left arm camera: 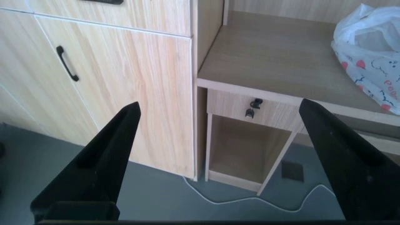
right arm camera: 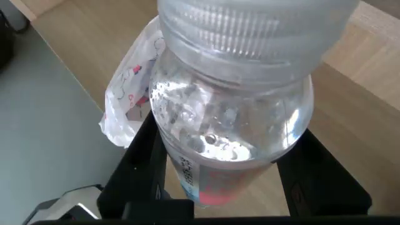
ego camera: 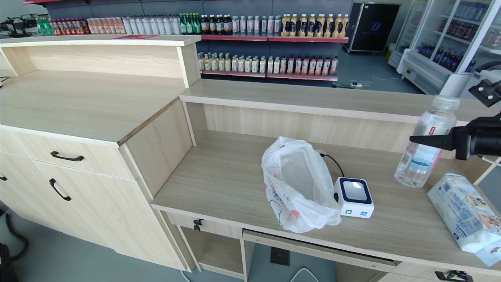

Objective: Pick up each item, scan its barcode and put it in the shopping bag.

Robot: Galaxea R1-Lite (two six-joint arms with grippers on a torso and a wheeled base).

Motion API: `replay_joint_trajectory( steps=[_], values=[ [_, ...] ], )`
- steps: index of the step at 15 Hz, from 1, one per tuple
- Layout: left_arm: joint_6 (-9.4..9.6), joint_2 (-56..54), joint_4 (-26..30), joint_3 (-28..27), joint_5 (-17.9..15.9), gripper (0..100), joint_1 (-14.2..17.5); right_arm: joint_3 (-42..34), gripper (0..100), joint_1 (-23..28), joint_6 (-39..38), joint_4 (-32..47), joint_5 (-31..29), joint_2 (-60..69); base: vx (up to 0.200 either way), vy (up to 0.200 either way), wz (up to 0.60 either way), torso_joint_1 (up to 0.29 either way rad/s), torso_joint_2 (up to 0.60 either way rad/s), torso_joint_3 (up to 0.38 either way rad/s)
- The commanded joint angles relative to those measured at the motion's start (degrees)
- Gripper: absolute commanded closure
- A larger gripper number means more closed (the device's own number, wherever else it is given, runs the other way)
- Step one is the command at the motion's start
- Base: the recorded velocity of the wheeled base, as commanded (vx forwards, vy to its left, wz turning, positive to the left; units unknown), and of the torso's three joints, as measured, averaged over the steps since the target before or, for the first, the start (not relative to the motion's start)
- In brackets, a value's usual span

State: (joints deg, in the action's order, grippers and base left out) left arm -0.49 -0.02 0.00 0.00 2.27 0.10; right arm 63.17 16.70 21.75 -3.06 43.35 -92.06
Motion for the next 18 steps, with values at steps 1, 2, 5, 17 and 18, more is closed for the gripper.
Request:
replay_joint_trajectory(
  steps=[1, 2, 5, 17, 18],
  values=[
    [-0.04, 0.02, 0.0, 0.0, 0.02, 0, -0.01, 2.31, 100, 1.76, -8.12, -0.1, -8.28, 3.12, 0.0, 0.0, 0.0, 0.0, 0.0, 0.0],
    [-0.04, 0.02, 0.0, 0.0, 0.02, 0, -0.01, 1.96, 100, 1.58, -9.0, -2.48, -10.83, 2.5, 0.0, 0.0, 0.0, 0.0, 0.0, 0.0],
    [-0.04, 0.02, 0.0, 0.0, 0.02, 0, -0.01, 0.29, 100, 1.23, -9.0, -12.06, -16.63, 1.27, 0.0, 0.0, 0.0, 0.0, 0.0, 0.0],
    [-0.04, 0.02, 0.0, 0.0, 0.02, 0, -0.01, -2.97, 100, -6.51, -12.87, -23.22, -22.61, -0.22, 0.0, 0.0, 0.2, 0.0, 0.0, 0.0],
    [-0.04, 0.02, 0.0, 0.0, 0.02, 0, -0.01, -2.88, 100, -8.53, -13.22, -24.98, -24.28, -1.1, 0.0, 0.0, 0.6, 0.002, 0.0, 0.007]
  ],
)
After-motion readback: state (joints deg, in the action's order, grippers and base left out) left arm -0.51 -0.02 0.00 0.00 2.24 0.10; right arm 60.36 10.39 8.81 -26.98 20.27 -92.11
